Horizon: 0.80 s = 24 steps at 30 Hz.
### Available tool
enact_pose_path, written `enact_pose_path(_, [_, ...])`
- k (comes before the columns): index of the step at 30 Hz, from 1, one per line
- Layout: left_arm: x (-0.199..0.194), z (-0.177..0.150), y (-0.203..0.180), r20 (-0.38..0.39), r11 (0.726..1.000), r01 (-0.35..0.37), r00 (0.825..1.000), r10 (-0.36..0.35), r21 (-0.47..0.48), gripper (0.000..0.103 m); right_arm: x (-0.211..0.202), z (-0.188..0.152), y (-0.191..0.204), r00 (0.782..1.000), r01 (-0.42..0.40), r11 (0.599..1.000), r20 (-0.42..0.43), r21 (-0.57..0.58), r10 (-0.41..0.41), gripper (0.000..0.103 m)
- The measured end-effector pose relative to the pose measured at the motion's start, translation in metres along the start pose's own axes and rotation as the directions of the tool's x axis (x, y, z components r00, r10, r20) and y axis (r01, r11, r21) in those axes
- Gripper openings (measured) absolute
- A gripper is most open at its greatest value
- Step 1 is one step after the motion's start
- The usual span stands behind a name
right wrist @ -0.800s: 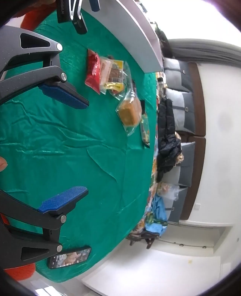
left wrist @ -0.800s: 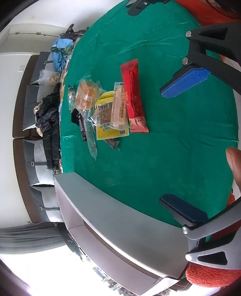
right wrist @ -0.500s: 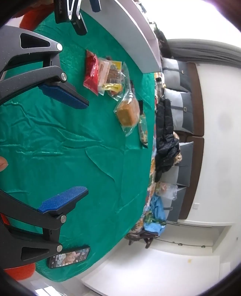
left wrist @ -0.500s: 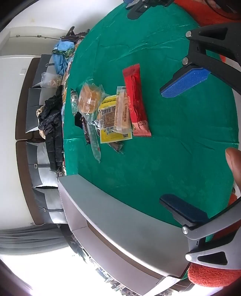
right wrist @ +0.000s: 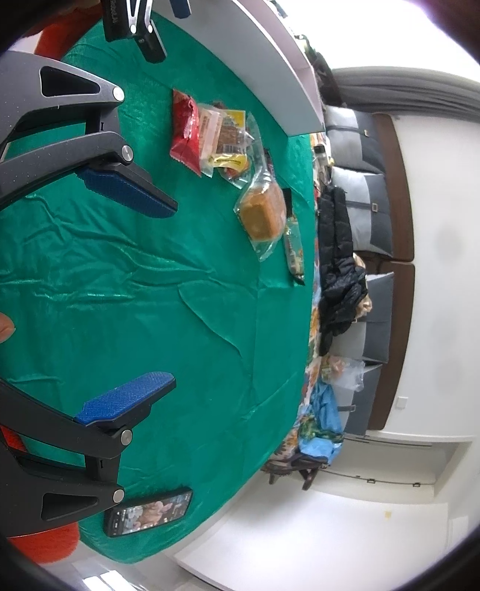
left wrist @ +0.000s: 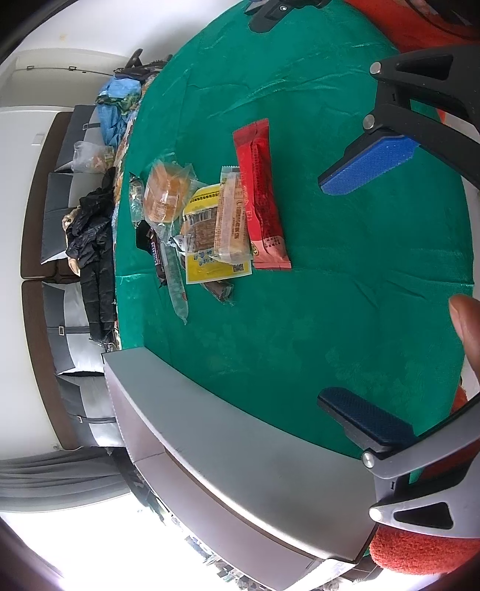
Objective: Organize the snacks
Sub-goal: 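Move both tools toward the snack pile on the green table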
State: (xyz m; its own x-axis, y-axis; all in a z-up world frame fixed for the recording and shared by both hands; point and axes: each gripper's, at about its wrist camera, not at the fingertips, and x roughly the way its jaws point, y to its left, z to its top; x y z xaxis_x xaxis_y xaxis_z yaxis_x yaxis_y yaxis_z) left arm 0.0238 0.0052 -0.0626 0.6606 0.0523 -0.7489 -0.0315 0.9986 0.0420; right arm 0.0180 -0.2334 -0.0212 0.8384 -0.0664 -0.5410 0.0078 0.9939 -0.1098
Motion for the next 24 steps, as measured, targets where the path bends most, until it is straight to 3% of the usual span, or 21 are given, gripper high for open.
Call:
enact_pose_path(19, [0.009,-0.003,0.003,-0.032,1.000,-0.005,0.999,0.005,-0.004,0.103,0.009,-0.004,0.001,1.000,-0.007,1.000,-0.003,0.021,0.007,0.088])
enact_pose_path(24, [0.022,-0.006,0.009,-0.077,1.000,0.000,0.997,-0.002,-0.026,0.103,0.014,-0.008,0.003,0.999,-0.031,0.999,-0.027,0.027,0.032,0.088])
